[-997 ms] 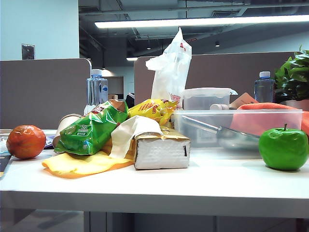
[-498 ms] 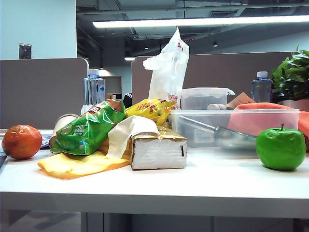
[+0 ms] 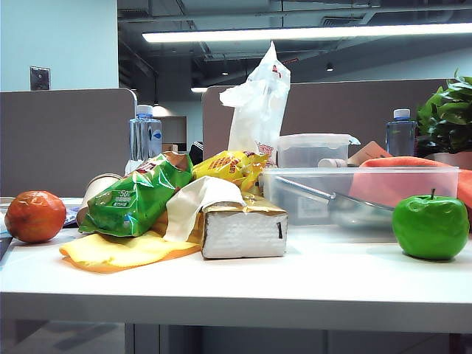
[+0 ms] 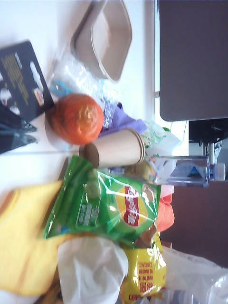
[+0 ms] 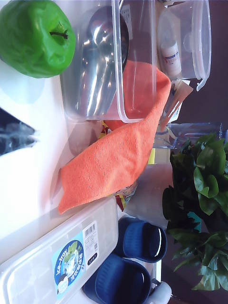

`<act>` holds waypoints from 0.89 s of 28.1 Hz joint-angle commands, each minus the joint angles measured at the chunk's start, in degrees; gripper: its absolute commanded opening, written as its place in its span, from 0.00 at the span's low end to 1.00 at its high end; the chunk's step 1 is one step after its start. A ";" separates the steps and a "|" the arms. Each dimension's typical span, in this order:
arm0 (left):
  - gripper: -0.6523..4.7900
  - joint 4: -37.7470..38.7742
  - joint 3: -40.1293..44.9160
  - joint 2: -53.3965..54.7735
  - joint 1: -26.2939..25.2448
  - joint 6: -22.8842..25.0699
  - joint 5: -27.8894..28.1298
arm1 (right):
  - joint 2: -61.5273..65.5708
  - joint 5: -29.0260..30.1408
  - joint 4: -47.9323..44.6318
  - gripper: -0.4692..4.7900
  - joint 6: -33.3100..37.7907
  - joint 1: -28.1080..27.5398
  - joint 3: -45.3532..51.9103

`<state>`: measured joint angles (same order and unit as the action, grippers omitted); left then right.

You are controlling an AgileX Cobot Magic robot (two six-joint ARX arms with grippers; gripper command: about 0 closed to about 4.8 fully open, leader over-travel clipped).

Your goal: Pick up the metal ice scoop from the table and place it inside the transparent plastic box.

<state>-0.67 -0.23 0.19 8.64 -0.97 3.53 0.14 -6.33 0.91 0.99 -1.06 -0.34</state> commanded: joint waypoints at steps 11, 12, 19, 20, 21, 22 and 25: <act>0.11 -1.77 -0.13 0.11 -6.12 0.57 0.20 | 0.02 -0.13 -0.96 0.09 0.04 0.00 -0.11; 0.11 -1.75 -0.13 0.11 -6.14 0.59 0.31 | 0.02 -0.11 -0.96 0.09 0.04 0.00 -0.11; 0.11 -1.77 -0.13 0.11 -6.12 1.46 0.31 | 0.02 -0.13 -0.96 0.09 0.04 0.00 -0.11; 0.11 -1.77 -0.13 0.11 -6.12 1.46 0.31 | 0.02 -0.13 -0.96 0.09 0.04 0.00 -0.11; 0.11 -1.77 -0.13 0.11 -6.12 1.46 0.31 | 0.02 -0.13 -0.96 0.09 0.04 0.00 -0.11; 0.11 -1.77 -0.13 0.11 -6.12 1.46 0.31 | 0.02 -0.13 -0.96 0.09 0.04 0.00 -0.11; 0.11 -1.75 -0.13 0.11 -6.12 1.62 0.31 | 0.02 -0.13 -0.96 0.09 0.04 0.00 -0.11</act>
<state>-1.54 -0.23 0.21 2.59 0.38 3.68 0.14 -6.33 0.91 0.99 -1.06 -0.34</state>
